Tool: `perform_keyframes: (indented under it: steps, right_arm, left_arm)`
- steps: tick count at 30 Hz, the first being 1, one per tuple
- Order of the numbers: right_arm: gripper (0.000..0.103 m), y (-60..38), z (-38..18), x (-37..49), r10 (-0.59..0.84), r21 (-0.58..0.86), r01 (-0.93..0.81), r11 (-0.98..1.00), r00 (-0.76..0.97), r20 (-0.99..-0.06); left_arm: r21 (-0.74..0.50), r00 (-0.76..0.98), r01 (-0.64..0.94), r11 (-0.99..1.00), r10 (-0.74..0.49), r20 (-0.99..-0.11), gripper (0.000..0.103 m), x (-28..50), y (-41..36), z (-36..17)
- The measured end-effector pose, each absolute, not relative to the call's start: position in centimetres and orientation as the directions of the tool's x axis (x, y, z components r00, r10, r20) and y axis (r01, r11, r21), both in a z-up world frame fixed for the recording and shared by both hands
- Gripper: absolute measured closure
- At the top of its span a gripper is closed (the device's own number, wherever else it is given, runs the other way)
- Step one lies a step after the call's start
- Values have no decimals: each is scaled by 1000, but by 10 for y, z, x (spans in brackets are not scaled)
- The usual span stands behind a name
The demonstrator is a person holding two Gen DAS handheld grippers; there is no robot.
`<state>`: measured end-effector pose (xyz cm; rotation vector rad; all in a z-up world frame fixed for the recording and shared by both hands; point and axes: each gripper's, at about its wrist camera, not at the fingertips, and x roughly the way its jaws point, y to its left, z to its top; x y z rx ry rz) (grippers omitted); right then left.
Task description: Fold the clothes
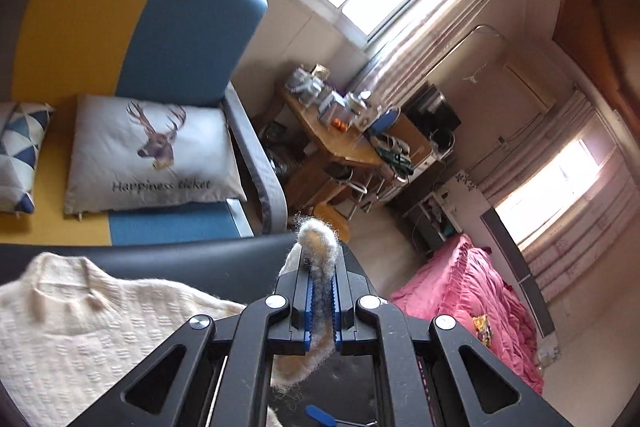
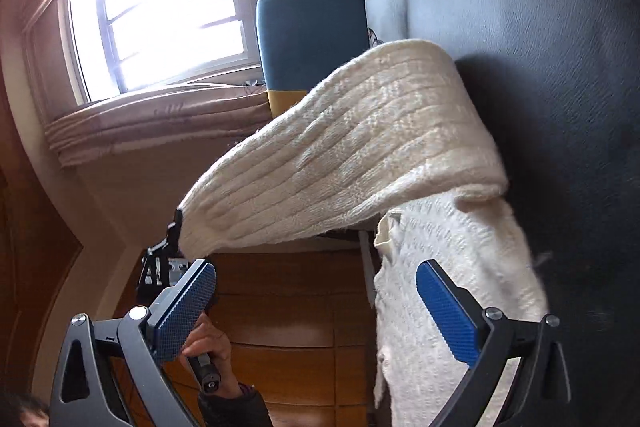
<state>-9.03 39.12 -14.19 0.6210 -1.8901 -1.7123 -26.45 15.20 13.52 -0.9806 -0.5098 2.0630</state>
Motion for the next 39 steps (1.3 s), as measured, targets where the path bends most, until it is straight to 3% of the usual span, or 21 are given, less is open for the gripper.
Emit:
perform_keyframes:
  steps: [8, 14, 19, 30, 33, 37, 39]
  right_arm:
    - [0, 351, -164, -140, -612, 988, -75, 132, -790, 22]
    - [0, 337, -155, -161, -616, 994, -104, -24, -782, -97]
    - [0, 326, -148, -180, -604, 980, -127, -153, -773, -195]
    - [2, 318, -144, -180, -601, 929, -155, -336, -725, -338]
    - [3, 314, -143, -179, -585, 896, -147, -419, -712, -389]
    - [4, 308, -141, -178, -556, 842, -132, -523, -695, -455]
    - [12, 305, -140, -178, -539, 810, -124, -573, -687, -487]
  left_arm:
    - [-653, -473, -453, -607, 785, -401, 96, -262, 63, 157]
    - [-683, -533, -399, -612, 761, -371, 96, -256, -17, 149]
    - [-691, -558, -287, -663, 702, -442, 96, -252, -77, 96]
    - [-692, -438, 51, -720, 607, -663, 96, -245, -157, -98]
    - [-683, -425, 75, -727, 596, -681, 96, -240, -164, -116]
    - [-727, -464, 36, -686, 632, -620, 96, -242, -171, -103]
    - [-700, -491, 17, -714, 604, -628, 96, -246, -171, -93]
